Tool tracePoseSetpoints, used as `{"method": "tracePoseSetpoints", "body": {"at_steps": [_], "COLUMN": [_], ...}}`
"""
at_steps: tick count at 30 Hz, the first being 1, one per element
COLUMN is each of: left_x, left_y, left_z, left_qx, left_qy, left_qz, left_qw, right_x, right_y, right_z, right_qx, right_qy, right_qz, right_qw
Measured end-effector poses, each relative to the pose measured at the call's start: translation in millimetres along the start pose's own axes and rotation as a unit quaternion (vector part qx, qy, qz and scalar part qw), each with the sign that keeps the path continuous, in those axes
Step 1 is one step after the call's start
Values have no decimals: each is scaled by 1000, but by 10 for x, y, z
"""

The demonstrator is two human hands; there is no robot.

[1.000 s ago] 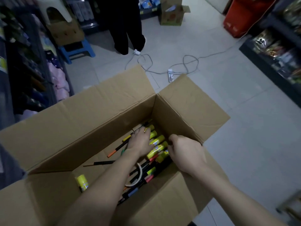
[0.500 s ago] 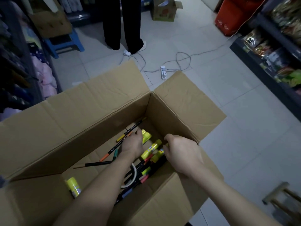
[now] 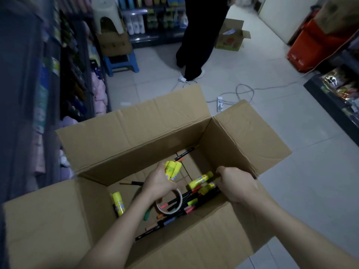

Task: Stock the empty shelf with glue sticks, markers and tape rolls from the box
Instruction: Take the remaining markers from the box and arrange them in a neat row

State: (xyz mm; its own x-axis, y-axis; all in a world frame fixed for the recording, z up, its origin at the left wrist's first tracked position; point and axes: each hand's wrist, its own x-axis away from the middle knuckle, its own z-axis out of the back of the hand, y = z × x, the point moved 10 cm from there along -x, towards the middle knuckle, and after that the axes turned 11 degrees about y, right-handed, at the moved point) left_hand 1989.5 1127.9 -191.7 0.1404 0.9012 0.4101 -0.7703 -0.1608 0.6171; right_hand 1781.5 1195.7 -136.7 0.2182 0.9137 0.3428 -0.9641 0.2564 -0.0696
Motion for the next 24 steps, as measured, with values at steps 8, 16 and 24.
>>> {"method": "tracePoseSetpoints", "body": {"at_steps": [8, 16, 24], "left_x": [505, 1035, 1252], "left_y": [-333, -559, -683], "left_z": [682, 1204, 1328], "left_qx": [46, 107, 140], "left_qy": [97, 232, 297], "left_qz": [78, 136, 178], "left_qw": [991, 957, 928], "right_x": [-416, -516, -598], "right_y": [-568, -569, -638], "right_z": [-529, -1024, -1091], "right_qx": [98, 199, 202], "right_qy": [-167, -239, -195], "right_qz": [214, 258, 288], "right_qw": [957, 915, 915]}}
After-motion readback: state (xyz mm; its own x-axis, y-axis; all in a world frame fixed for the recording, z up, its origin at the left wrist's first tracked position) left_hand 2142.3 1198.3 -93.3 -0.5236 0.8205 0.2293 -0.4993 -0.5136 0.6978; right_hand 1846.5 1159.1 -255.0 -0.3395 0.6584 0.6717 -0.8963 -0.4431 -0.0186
